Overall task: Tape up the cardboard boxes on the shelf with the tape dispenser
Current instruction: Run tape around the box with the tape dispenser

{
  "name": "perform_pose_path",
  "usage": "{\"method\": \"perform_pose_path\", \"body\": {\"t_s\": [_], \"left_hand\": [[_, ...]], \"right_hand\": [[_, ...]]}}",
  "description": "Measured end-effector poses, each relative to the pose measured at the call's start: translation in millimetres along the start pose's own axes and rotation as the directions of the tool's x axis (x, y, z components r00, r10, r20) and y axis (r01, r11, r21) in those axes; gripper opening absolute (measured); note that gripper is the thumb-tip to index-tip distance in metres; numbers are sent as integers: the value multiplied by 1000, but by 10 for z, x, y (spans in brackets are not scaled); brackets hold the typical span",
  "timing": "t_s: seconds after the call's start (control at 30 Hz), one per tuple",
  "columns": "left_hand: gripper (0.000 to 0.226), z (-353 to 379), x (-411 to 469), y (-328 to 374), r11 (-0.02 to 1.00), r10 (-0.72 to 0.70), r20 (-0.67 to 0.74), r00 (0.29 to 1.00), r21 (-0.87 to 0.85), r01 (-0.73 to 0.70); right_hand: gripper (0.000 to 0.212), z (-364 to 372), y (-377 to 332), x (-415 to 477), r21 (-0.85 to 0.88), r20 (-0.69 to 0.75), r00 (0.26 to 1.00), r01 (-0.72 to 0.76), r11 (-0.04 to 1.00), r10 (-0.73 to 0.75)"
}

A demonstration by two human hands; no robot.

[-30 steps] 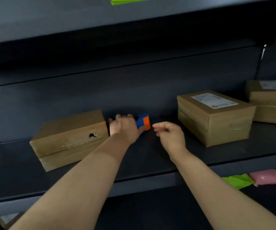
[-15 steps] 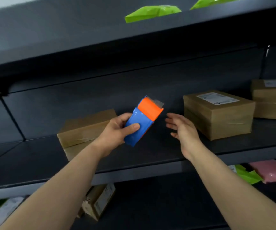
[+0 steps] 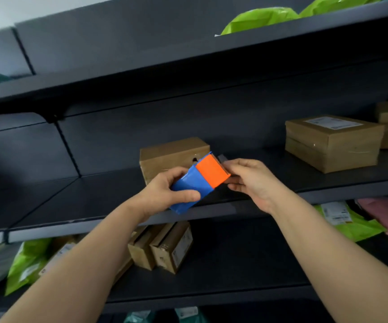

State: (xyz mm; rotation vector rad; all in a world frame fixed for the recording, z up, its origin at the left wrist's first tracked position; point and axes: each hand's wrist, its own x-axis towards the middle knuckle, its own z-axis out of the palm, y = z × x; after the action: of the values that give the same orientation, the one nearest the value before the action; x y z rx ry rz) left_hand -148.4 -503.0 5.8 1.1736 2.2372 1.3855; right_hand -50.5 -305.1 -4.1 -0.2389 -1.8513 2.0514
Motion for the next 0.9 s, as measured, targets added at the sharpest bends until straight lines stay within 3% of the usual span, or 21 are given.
{"method": "perform_pose_path", "body": {"t_s": [0.1, 0.17, 0.23, 0.33, 0.47, 0.6, 0.73, 0.9], "left_hand": [[74, 23, -93, 41, 882, 34, -56, 998, 471, -3], [71, 27, -137, 51, 806, 107, -139, 984, 592, -4], [66, 4, -189, 42, 875, 127, -193, 973, 485, -19], [54, -72, -277, 74, 995, -11, -117, 993, 99, 22], [66, -139, -368, 54, 984, -90, 111, 990, -142, 105], [63, -157, -381, -31, 956, -89, 110, 990, -271, 116], [61, -179, -403, -54, 965, -93, 73, 993, -238, 108], [83, -158, -415, -51, 993, -26, -125, 992, 113, 41]], "right_hand": [[12, 174, 28, -60, -66, -44, 998, 33, 997, -36], [12, 246, 8, -101, -59, -60, 996, 59, 997, -62], [12, 287, -56, -135, -16, -76, 994, 77, 997, -78], [11, 328, -160, -171, 0, -89, 992, 93, 996, -92], [9, 418, -201, -203, -12, -55, 996, 64, 998, -64], [7, 483, -173, -214, 58, -38, 999, 26, 998, -24], [7, 522, -177, -196, 67, -56, 998, 31, 997, -28], [8, 511, -152, -150, 33, -67, 997, 53, 998, -50]]}}
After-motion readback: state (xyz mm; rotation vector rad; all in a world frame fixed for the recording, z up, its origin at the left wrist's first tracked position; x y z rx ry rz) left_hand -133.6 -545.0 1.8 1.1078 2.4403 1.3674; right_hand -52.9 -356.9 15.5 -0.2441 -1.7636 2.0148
